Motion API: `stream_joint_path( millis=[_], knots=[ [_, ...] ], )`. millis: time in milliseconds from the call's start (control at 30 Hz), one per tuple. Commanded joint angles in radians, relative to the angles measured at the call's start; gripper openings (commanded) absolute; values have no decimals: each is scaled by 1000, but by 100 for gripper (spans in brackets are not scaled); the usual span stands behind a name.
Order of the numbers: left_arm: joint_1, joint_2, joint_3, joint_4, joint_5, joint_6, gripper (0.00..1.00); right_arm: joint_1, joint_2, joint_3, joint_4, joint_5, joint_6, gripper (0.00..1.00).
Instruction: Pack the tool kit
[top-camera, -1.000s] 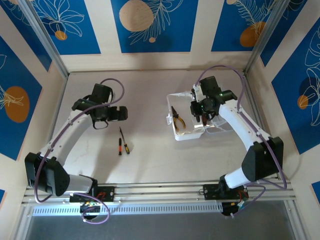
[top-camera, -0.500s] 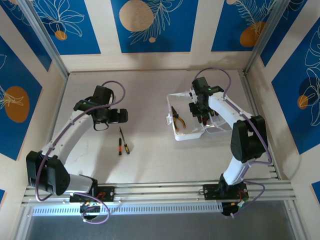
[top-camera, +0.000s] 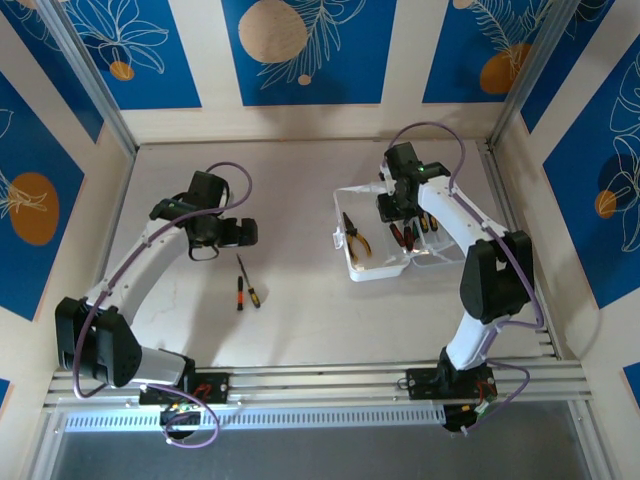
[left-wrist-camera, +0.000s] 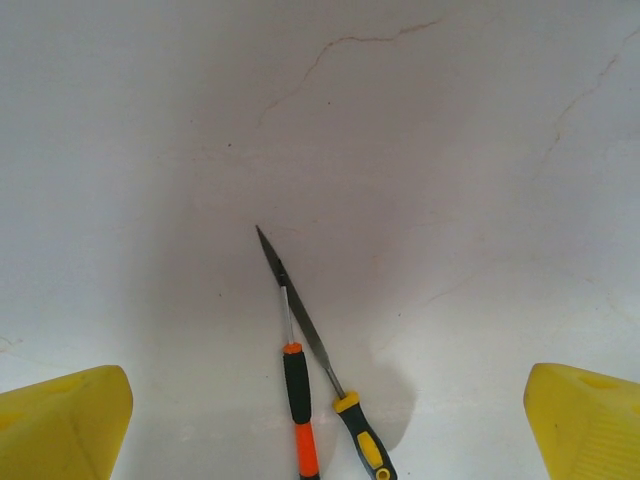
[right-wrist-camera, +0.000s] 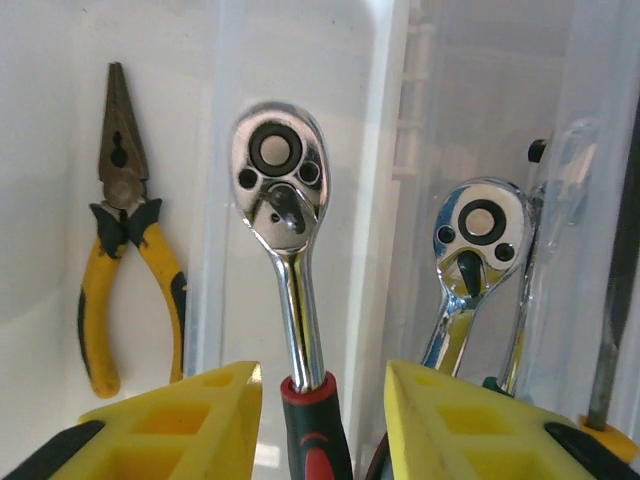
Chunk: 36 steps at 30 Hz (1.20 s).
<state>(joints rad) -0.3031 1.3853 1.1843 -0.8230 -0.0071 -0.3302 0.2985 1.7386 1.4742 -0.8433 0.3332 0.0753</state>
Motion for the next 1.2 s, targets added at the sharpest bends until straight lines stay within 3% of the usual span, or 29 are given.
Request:
stream_joint_path(
  millis=[0,100,267,567,833,1167],
  knots=[
    [7,3,-9,2,27,15,100,-3,-72,51,-48,-47,-7,41],
    [7,3,-25,8,35,10,100,11,-115,61,-56,-99,-16,57],
    [0,14,-93,41,60,-23,99,72,-211,21,-29,-231,-35,99],
    [-23,77,-225,131,113,-69,63,152,-280,-107,5,-252,-7,99],
    [-132,137,-214,150,101,-107,48,151,-283,-134,11,-251,4,99],
    [-143,147,-267,150,88,-152,44,138,-292,-147,16,-265,1,99]
  ],
)
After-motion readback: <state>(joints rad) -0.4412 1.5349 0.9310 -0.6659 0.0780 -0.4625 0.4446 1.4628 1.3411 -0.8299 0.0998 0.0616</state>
